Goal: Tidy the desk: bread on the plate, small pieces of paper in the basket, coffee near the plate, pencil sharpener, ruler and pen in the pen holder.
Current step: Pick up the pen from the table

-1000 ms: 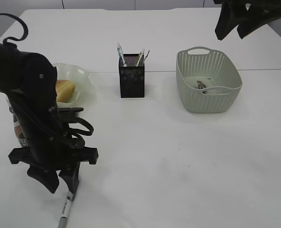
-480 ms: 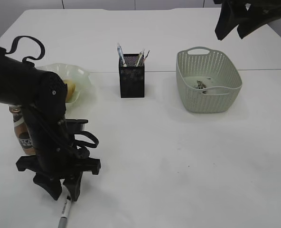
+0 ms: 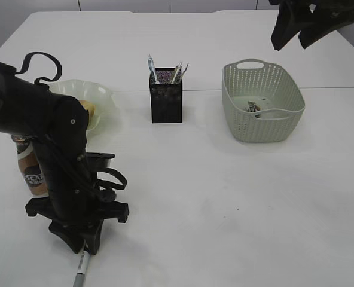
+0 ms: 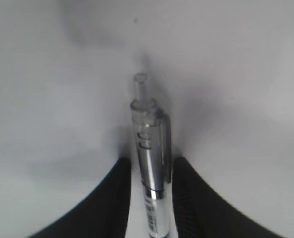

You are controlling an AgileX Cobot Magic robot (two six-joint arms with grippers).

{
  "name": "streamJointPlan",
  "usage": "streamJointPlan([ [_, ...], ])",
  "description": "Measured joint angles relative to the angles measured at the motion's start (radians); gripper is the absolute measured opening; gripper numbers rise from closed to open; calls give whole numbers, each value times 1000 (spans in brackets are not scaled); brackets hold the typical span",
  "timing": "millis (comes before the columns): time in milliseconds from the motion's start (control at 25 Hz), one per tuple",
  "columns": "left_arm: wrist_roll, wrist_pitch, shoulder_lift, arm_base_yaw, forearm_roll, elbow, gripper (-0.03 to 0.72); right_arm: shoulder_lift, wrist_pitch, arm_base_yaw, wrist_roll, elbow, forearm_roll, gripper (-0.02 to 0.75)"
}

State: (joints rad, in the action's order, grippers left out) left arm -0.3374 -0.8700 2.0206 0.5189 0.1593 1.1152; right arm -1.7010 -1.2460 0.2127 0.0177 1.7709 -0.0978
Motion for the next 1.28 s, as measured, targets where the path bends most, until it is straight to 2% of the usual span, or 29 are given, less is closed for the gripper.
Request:
streamJointPlan([
  [320, 35, -25, 23, 0, 30, 18, 216, 0, 0, 0, 0, 0, 6, 364],
  [520, 63, -33, 26, 0, 31, 20, 85, 1, 0, 0, 0, 0, 16, 364],
  [560, 69, -33, 26, 0, 33, 20, 78, 1, 0, 0, 0, 0, 18, 364],
  [960, 103, -50, 32, 0, 35, 35, 72, 1, 0, 0, 0, 0, 23, 364],
  [1280, 129, -70, 70, 2, 41, 141, 67, 1, -1, 0, 0, 0, 23, 364],
])
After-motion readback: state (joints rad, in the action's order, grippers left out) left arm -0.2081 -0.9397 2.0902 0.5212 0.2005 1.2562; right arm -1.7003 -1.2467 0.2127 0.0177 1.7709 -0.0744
